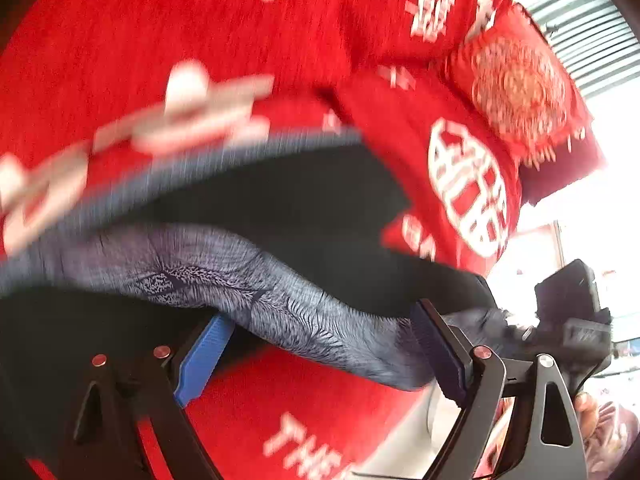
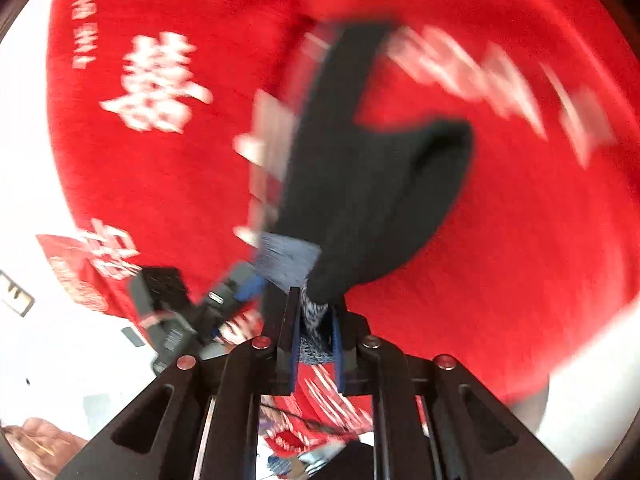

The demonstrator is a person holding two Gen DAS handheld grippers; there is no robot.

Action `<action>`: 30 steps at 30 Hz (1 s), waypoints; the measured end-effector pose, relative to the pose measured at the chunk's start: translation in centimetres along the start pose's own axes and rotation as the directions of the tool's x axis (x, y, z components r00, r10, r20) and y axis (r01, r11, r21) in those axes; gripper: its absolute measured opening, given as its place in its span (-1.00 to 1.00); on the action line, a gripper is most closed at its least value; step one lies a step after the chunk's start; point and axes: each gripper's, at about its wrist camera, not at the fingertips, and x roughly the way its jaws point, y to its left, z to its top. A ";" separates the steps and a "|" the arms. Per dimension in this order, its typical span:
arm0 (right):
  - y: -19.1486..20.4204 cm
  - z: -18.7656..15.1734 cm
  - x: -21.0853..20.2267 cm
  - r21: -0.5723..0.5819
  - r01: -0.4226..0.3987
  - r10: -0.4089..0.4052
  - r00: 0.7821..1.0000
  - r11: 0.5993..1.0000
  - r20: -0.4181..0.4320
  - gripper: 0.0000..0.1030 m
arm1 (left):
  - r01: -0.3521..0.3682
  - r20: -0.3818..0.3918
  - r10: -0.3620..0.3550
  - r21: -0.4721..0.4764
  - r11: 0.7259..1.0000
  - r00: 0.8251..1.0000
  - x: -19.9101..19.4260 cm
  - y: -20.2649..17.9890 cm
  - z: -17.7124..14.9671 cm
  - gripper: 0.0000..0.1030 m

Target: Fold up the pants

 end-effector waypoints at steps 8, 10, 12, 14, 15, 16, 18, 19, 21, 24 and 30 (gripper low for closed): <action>6.5 16.1 4.1 -0.105 0.131 -0.125 0.990 0.986 0.060 -0.51 | -0.170 0.175 0.164 0.018 0.985 0.971 -1.3 0.6 9.0 0.75; 6.4 18.4 5.8 -0.109 0.228 -0.224 0.973 0.968 0.052 -0.03 | -0.213 0.191 0.208 0.001 0.977 0.959 -1.7 1.8 9.3 0.75; 7.3 19.3 6.8 -0.143 0.281 -0.275 0.960 0.949 0.060 0.46 | -0.256 0.177 0.257 -0.026 0.966 0.950 -1.5 3.0 8.7 0.75; 7.8 19.0 6.1 -0.161 0.279 -0.269 0.960 0.947 0.081 0.46 | -0.299 0.144 0.302 -0.045 0.953 0.942 -1.2 4.3 7.5 0.75; 7.6 18.4 5.5 -0.153 0.281 -0.269 0.959 0.948 0.094 0.45 | -0.333 0.111 0.337 -0.056 0.941 0.935 -0.7 5.2 6.2 0.75; 7.1 17.7 4.9 -0.135 0.291 -0.278 0.955 0.947 0.107 0.41 | -0.351 0.073 0.356 -0.068 0.934 0.932 -0.2 6.2 4.9 0.75; 5.1 16.6 4.4 -0.075 0.325 -0.316 0.942 0.943 0.111 0.10 | -0.376 0.001 0.378 -0.092 0.922 0.926 0.5 8.1 2.3 0.75; 3.8 16.1 4.6 -0.046 0.337 -0.331 0.939 0.941 0.097 0.06 | -0.384 -0.017 0.384 -0.098 0.918 0.923 0.7 8.6 1.5 0.75; 1.1 15.9 5.5 0.009 0.343 -0.343 0.938 0.939 0.045 0.00 | -0.409 -0.052 0.405 -0.110 0.906 0.913 1.2 9.7 0.0 0.75; -0.8 16.4 7.2 0.043 0.343 -0.344 0.939 0.938 0.008 -0.84 | -0.440 -0.084 0.432 -0.124 0.889 0.898 1.7 10.5 -1.5 0.75; -0.1 15.6 7.1 -0.066 0.449 -0.450 0.893 0.891 -0.009 -0.84 | -0.465 -0.144 0.452 -0.069 0.883 0.880 2.8 10.8 -4.1 0.76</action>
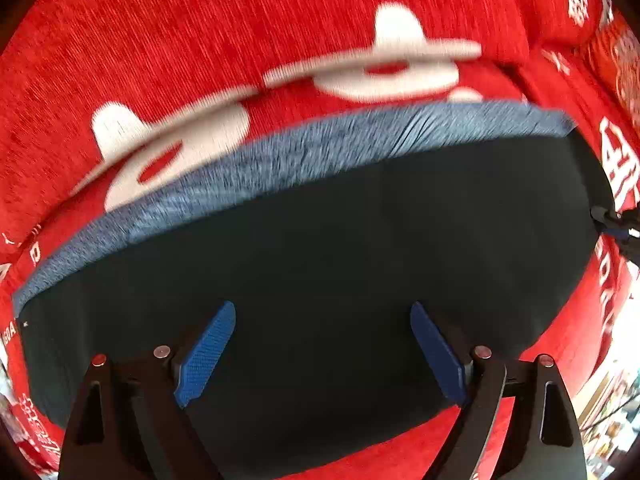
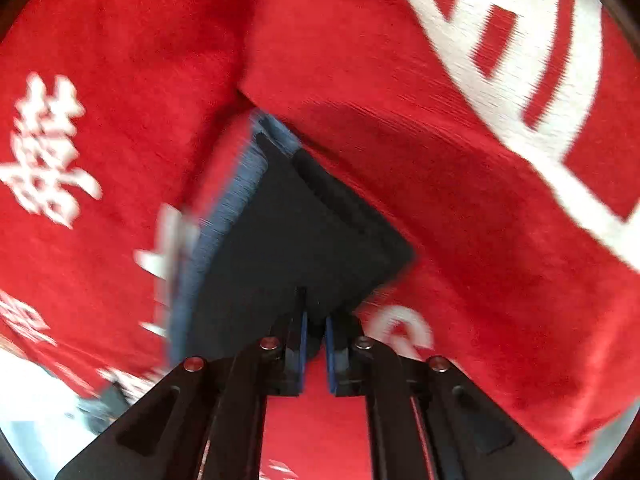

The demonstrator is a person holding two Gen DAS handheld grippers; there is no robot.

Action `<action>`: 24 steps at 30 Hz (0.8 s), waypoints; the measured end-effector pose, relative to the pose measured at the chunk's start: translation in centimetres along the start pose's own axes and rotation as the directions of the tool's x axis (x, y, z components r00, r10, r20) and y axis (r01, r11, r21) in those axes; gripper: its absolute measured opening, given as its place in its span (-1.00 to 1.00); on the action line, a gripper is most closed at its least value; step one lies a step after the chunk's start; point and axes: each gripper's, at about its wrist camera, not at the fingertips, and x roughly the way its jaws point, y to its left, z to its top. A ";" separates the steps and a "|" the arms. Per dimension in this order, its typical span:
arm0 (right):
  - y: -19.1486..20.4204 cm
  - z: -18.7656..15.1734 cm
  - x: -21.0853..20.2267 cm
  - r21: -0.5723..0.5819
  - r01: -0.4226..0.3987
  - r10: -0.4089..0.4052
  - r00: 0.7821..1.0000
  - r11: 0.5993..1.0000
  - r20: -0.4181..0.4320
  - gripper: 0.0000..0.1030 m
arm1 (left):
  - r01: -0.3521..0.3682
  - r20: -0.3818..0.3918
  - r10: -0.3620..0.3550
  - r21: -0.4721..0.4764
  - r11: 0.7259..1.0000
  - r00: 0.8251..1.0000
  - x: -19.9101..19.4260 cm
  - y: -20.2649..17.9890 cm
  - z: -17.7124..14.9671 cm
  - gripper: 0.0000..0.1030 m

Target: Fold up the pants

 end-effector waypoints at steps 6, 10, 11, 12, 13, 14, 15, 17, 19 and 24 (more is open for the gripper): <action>2.4 0.0 -3.1 -0.021 0.089 -0.088 0.993 0.996 0.073 -0.54 | -0.012 0.056 0.015 -0.044 0.999 0.998 -2.9 1.0 0.6 0.75; 10.4 -2.2 -3.2 -0.320 0.133 -0.098 0.988 0.938 0.123 -0.44 | -0.071 0.092 0.080 -0.097 0.993 0.993 -2.5 2.1 3.0 0.75; 11.8 -2.5 -2.2 -0.374 0.142 -0.107 0.988 0.917 0.114 -0.36 | -0.079 0.085 0.090 -0.118 0.990 0.992 -2.2 2.3 3.7 0.75; 13.7 -2.6 -0.6 -0.440 0.143 -0.111 0.989 0.887 0.098 -0.34 | -0.088 0.081 0.101 -0.154 0.984 0.992 -1.4 2.8 4.4 0.75; 14.9 -2.7 0.7 -0.477 0.150 -0.126 0.989 0.866 0.081 -0.33 | -0.100 0.074 0.114 -0.168 0.981 0.991 -1.0 2.9 4.7 0.75; 15.8 -2.7 1.8 -0.500 0.175 -0.156 0.985 0.848 0.080 -0.33 | -0.120 0.054 0.132 -0.182 0.976 0.990 -0.5 3.1 5.0 0.75; 16.0 -2.5 1.9 -0.509 0.199 -0.170 0.980 0.837 0.103 -0.33 | -0.122 0.041 0.133 -0.193 0.973 0.990 -0.2 3.3 5.1 0.75; 15.4 -2.3 1.6 -0.478 0.239 -0.194 0.971 0.845 0.143 -0.33 | -0.113 0.059 0.127 -0.198 0.974 0.990 -0.6 3.3 4.7 0.75; 13.5 -1.8 0.3 -0.396 0.291 -0.239 0.955 0.871 0.177 -0.33 | -0.128 0.065 0.141 -0.177 0.976 0.988 -1.2 3.4 3.6 0.75; 7.9 -0.5 -5.9 -0.194 0.388 -0.322 0.898 0.901 0.301 -0.29 | -0.124 0.081 0.141 -0.182 0.975 0.987 -2.0 4.6 0.9 0.75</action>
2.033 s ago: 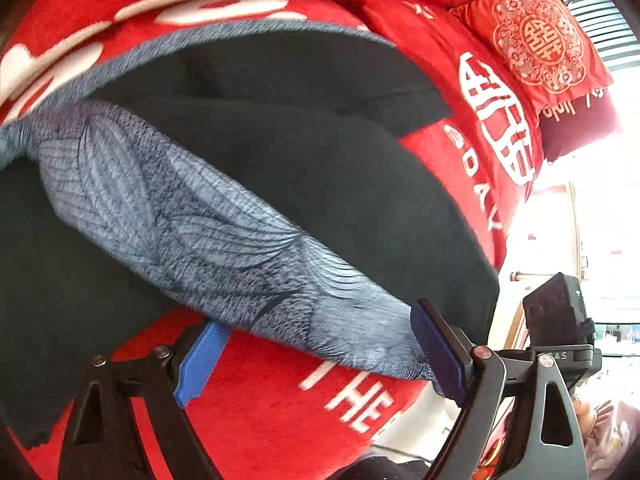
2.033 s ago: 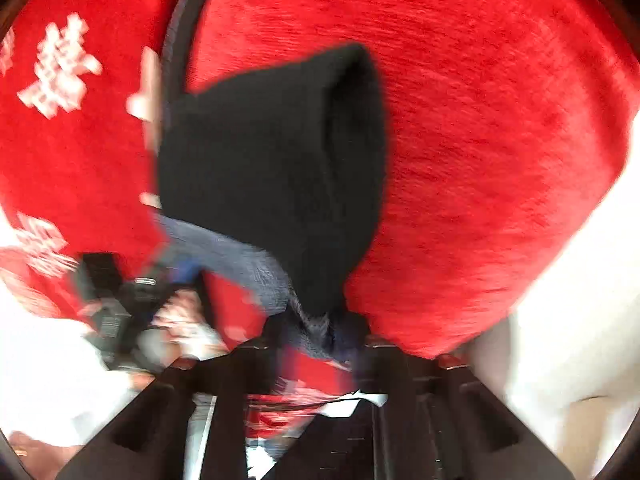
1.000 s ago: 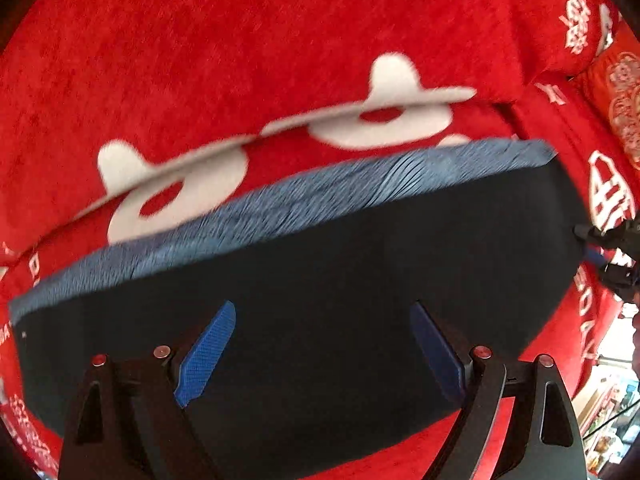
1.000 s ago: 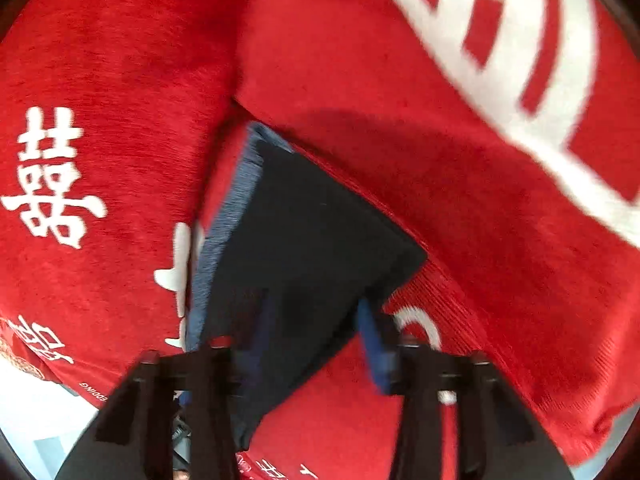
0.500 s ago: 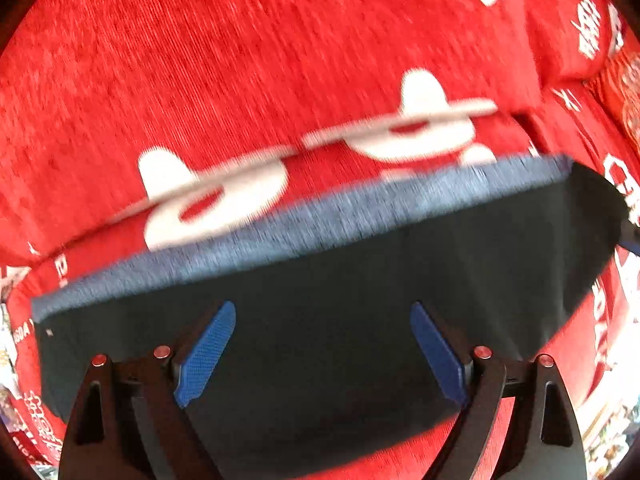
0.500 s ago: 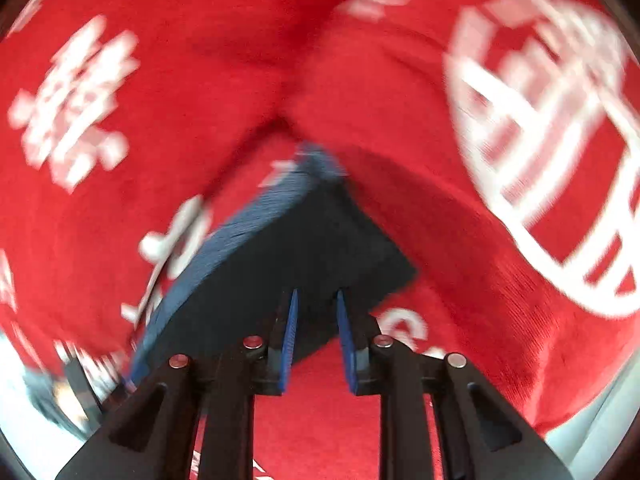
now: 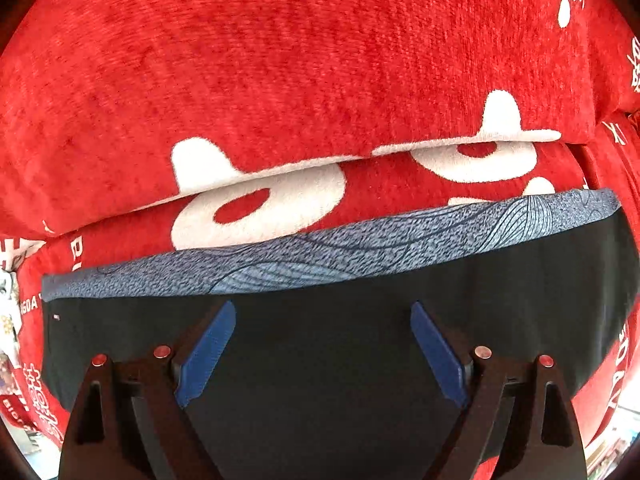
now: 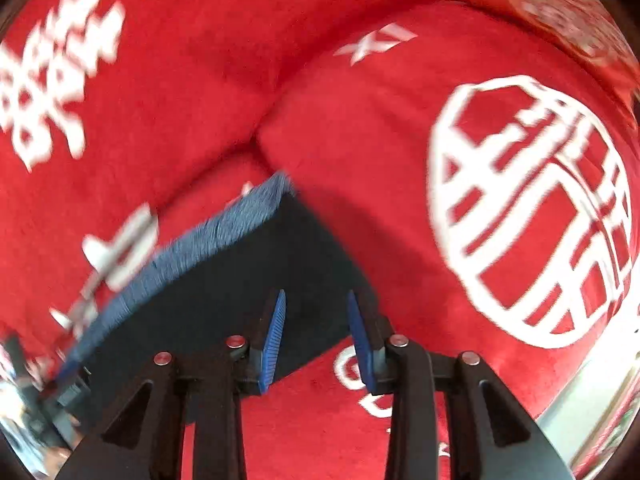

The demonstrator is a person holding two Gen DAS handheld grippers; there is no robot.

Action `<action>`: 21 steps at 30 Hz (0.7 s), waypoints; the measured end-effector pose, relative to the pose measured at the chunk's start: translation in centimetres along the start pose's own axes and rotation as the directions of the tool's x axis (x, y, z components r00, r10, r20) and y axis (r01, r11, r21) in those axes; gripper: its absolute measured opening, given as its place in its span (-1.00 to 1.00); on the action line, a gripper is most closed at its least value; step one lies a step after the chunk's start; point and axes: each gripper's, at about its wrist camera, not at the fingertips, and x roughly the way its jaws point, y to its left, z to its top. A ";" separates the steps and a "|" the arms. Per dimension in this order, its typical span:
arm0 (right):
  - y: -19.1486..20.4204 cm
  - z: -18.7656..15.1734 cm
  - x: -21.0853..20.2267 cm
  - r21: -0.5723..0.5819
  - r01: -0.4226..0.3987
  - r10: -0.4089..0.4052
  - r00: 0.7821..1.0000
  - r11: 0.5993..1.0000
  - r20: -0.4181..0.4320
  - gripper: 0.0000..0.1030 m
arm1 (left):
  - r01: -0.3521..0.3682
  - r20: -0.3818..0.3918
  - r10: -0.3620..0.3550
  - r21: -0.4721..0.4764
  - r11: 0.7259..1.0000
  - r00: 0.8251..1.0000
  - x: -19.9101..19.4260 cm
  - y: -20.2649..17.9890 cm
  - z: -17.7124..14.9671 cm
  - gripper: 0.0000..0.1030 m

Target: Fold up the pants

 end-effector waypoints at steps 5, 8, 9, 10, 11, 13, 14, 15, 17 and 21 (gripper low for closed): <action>6.1 0.3 2.1 -0.223 -0.225 0.203 0.972 0.949 -0.116 -0.29 | -0.014 -0.016 0.013 -0.026 1.000 1.000 2.2 -0.2 0.0 0.76; 11.7 -1.3 5.6 -0.354 -0.270 0.213 0.958 0.895 -0.191 -0.29 | -0.004 -0.021 0.002 -0.068 0.998 1.000 2.5 0.2 0.2 0.76; 12.7 -1.9 6.9 -0.366 -0.262 0.193 0.958 0.893 -0.215 -0.29 | 0.002 -0.025 -0.004 -0.074 0.997 1.000 2.3 0.3 0.3 0.76; 13.1 -2.4 8.1 -0.375 -0.234 0.154 0.961 0.897 -0.232 -0.32 | -0.006 -0.023 0.004 -0.067 0.998 1.000 2.0 0.7 0.1 0.76; 12.9 -2.8 8.3 -0.391 -0.212 0.138 0.968 0.896 -0.209 -0.34 | -0.021 -0.021 0.019 -0.053 0.998 1.000 1.6 1.2 -0.3 0.76; 11.9 -3.0 7.7 -0.414 -0.195 0.132 0.976 0.889 -0.176 -0.34 | -0.033 -0.018 0.032 -0.037 0.999 0.999 0.9 3.1 -0.6 0.76; 11.2 -3.2 7.3 -0.427 -0.168 0.105 0.980 0.888 -0.168 -0.34 | -0.036 -0.018 0.035 -0.040 0.999 0.999 0.5 4.5 -1.5 0.76; 10.7 -3.3 7.1 -0.435 -0.151 0.086 0.983 0.888 -0.164 -0.34 | -0.039 -0.022 0.038 -0.049 0.998 0.999 0.2 5.8 -2.2 0.76; 9.8 -3.6 6.4 -0.457 -0.094 0.020 0.986 0.884 -0.164 -0.31 | -0.043 -0.030 0.040 -0.080 0.996 0.999 -0.1 9.2 -3.7 0.76; 9.5 -4.2 4.1 -0.408 -0.085 0.005 0.981 0.909 -0.194 -0.17 | -0.054 -0.035 0.049 -0.145 0.988 0.998 -0.7 16.1 -6.7 0.75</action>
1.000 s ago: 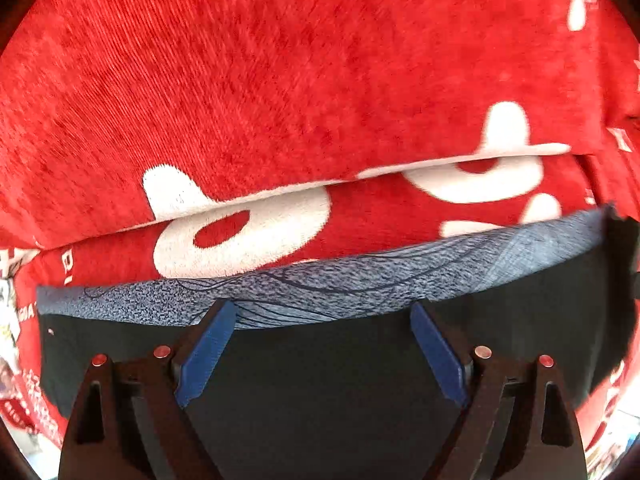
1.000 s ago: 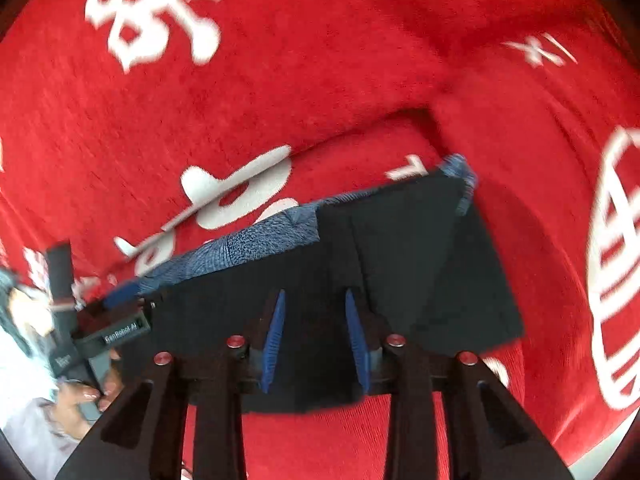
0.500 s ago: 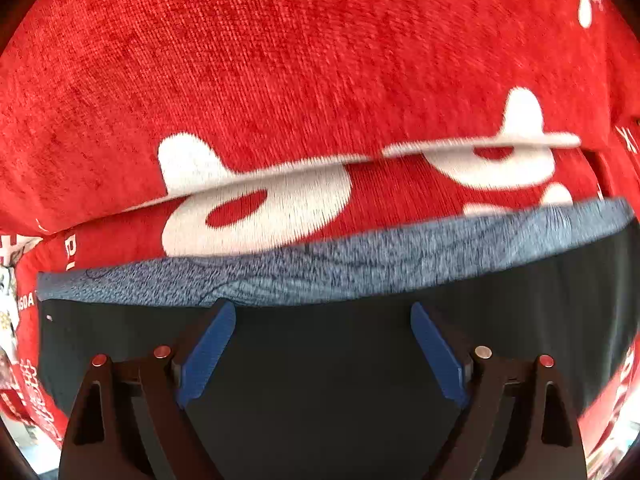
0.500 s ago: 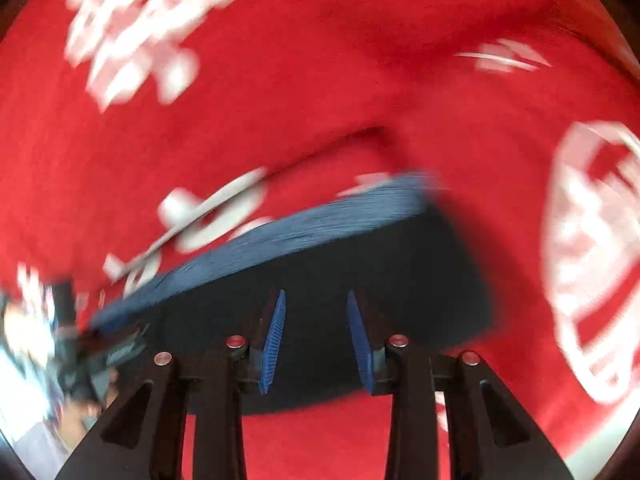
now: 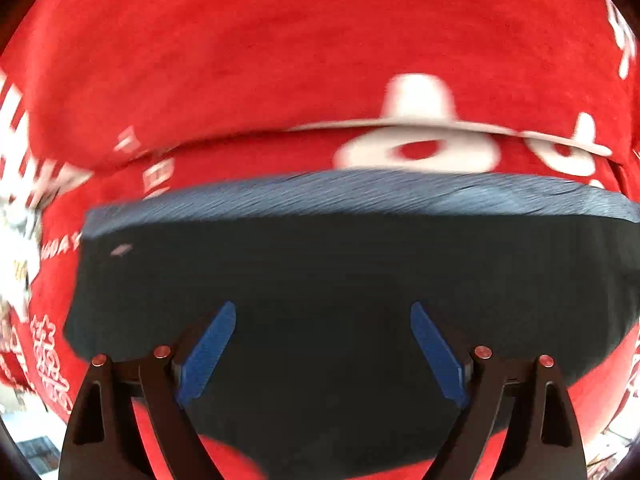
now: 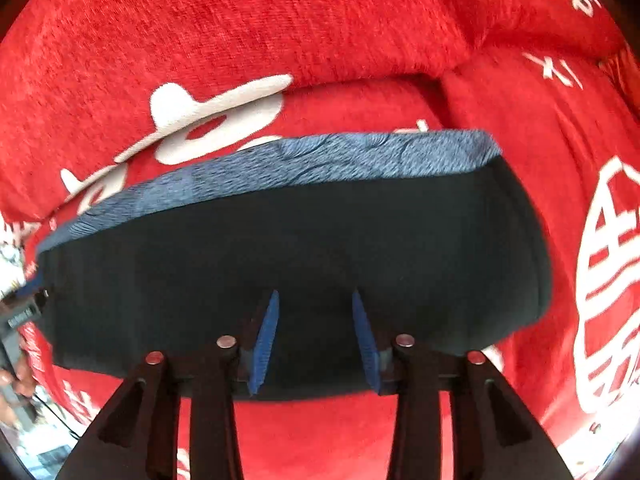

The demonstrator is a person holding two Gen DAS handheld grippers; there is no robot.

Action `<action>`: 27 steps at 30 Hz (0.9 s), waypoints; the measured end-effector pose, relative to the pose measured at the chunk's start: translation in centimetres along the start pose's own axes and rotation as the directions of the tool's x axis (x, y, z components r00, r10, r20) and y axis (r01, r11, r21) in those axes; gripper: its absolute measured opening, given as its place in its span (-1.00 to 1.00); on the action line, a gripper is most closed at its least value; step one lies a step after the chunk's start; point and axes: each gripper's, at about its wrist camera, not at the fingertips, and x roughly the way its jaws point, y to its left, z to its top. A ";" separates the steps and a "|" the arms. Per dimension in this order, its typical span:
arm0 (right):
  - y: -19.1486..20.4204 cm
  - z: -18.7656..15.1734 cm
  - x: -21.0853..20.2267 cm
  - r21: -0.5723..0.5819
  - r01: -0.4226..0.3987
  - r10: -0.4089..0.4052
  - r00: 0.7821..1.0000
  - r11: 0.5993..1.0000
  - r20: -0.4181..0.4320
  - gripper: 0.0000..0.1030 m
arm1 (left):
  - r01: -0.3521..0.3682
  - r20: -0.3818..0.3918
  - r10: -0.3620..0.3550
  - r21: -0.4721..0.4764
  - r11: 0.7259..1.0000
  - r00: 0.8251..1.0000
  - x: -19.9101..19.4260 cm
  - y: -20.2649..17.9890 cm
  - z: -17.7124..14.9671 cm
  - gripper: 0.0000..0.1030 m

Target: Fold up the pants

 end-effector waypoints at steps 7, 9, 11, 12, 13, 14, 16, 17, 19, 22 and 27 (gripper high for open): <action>16.1 -0.4 0.1 -0.153 -0.208 0.206 0.978 0.966 -0.029 -0.16 | -0.005 0.001 0.005 -0.057 0.998 1.000 0.9 11.8 -4.6 0.75; 24.4 -0.2 1.4 -0.254 -0.332 0.313 0.943 0.909 -0.113 -0.15 | -0.009 0.012 0.010 -0.078 0.997 1.000 0.9 15.9 -5.2 0.75; 32.2 0.4 3.3 -0.323 -0.422 0.366 0.904 0.847 -0.221 -0.15 | -0.008 0.033 0.011 -0.096 0.995 0.999 0.9 18.9 -4.7 0.75; 36.8 0.7 4.5 -0.365 -0.463 0.377 0.882 0.808 -0.284 -0.15 | -0.015 0.051 0.020 -0.104 0.995 0.998 0.9 21.0 -4.9 0.75; 40.7 1.1 5.7 -0.411 -0.478 0.372 0.873 0.776 -0.315 -0.15 | -0.021 0.064 0.028 -0.105 0.994 0.998 0.8 22.4 -5.2 0.75; 44.1 1.2 6.5 -0.450 -0.485 0.359 0.869 0.749 -0.339 -0.15 | -0.023 0.075 0.031 -0.104 0.994 0.997 1.3 24.3 -5.0 0.75; 51.1 1.8 8.7 -0.543 -0.480 0.304 0.872 0.689 -0.385 -0.15 | 0.011 0.082 -0.003 -0.105 0.994 0.997 2.0 27.0 -5.2 0.75; 53.6 2.0 9.6 -0.577 -0.475 0.284 0.875 0.665 -0.393 -0.14 | 0.051 0.081 -0.043 -0.107 0.993 0.996 2.8 28.0 -5.1 0.75; 59.0 2.7 12.2 -0.643 -0.465 0.237 0.880 0.609 -0.412 -0.05 | 0.140 0.075 -0.133 -0.094 0.986 0.988 4.1 29.0 -4.8 0.75; 63.1 3.6 15.4 -0.705 -0.422 0.160 0.899 0.569 -0.409 -0.04 | 0.257 0.092 -0.251 -0.072 0.964 0.964 4.8 29.5 -5.2 0.76; 65.3 3.3 19.0 -0.785 -0.330 0.014 0.925 0.524 -0.379 -0.04 | 0.381 0.100 -0.376 -0.044 0.923 0.921 6.3 29.2 -5.5 0.75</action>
